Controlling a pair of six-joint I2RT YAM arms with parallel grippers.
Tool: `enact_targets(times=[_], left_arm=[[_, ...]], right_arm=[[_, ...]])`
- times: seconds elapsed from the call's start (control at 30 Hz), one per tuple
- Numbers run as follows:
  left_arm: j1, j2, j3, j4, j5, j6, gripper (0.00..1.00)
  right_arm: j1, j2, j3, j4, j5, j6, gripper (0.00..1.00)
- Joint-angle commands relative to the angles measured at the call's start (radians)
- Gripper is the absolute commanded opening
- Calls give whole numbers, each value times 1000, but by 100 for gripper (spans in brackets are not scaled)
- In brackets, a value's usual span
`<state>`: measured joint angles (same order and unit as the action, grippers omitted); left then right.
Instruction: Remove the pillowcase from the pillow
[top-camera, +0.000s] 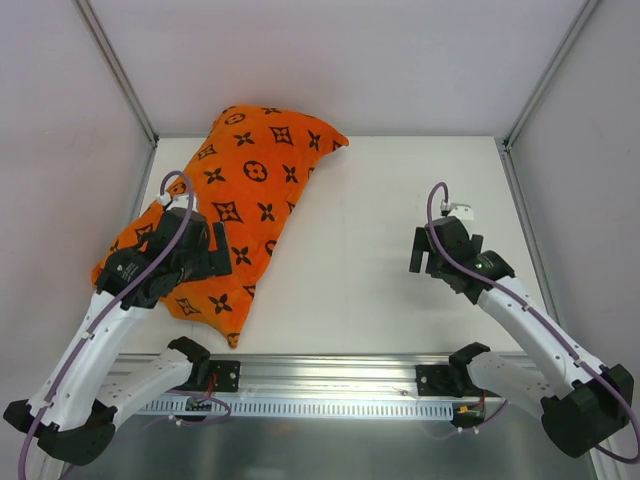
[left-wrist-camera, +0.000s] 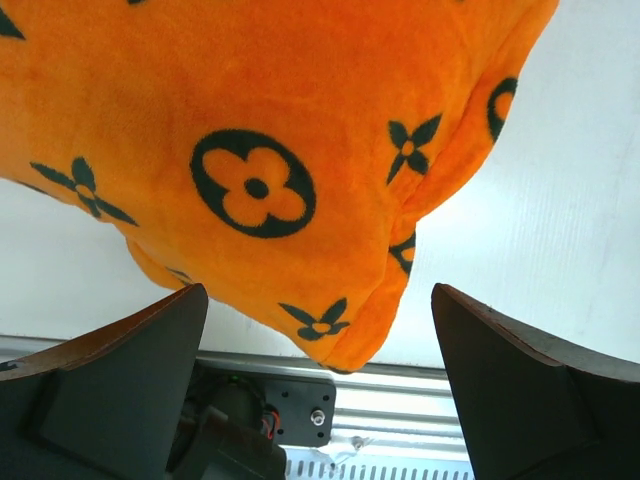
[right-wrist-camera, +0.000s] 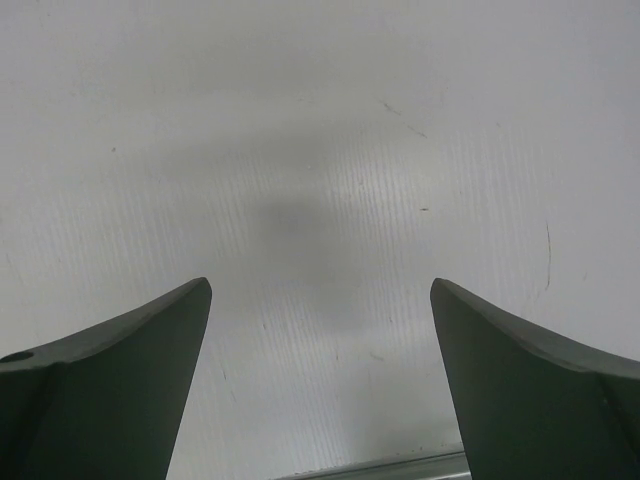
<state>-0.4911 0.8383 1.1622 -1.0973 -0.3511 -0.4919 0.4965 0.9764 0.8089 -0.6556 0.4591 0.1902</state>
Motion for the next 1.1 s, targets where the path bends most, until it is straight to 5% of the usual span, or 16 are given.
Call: enact_targets(times=[0.0, 0.23, 0.4, 0.53, 0.67, 0.83, 0.87, 0.97, 1.0, 1.07], left_arm=[[-4, 13, 5, -44, -3, -20, 97], [-114, 105, 60, -204, -74, -150, 95], [-366, 209, 15, -322, -182, -505, 97], [-428, 287, -73, -378, -224, -779, 99], [-428, 358, -156, -357, -279, -919, 99], [-311, 476, -251, -159, -301, -849, 97], [-276, 493, -251, -126, -292, -800, 92], [-273, 535, -184, -72, -295, -704, 16], [-274, 539, -155, -64, -286, -665, 0], [-283, 513, -73, -20, -258, -547, 0]], right_arm=[[2, -21, 46, 1, 12, 29, 96], [2, -12, 32, 11, 7, 35, 96], [1, 16, 32, 10, 4, 68, 96], [2, 21, 30, 20, -19, 66, 96], [2, 8, 26, 13, -31, 66, 96], [2, -21, 0, 22, -66, 60, 96], [2, -24, -4, 25, -86, 61, 96], [2, -42, -16, 27, -115, 58, 96], [2, -48, -19, 28, -128, 55, 96], [2, -59, -30, 37, -146, 48, 96]])
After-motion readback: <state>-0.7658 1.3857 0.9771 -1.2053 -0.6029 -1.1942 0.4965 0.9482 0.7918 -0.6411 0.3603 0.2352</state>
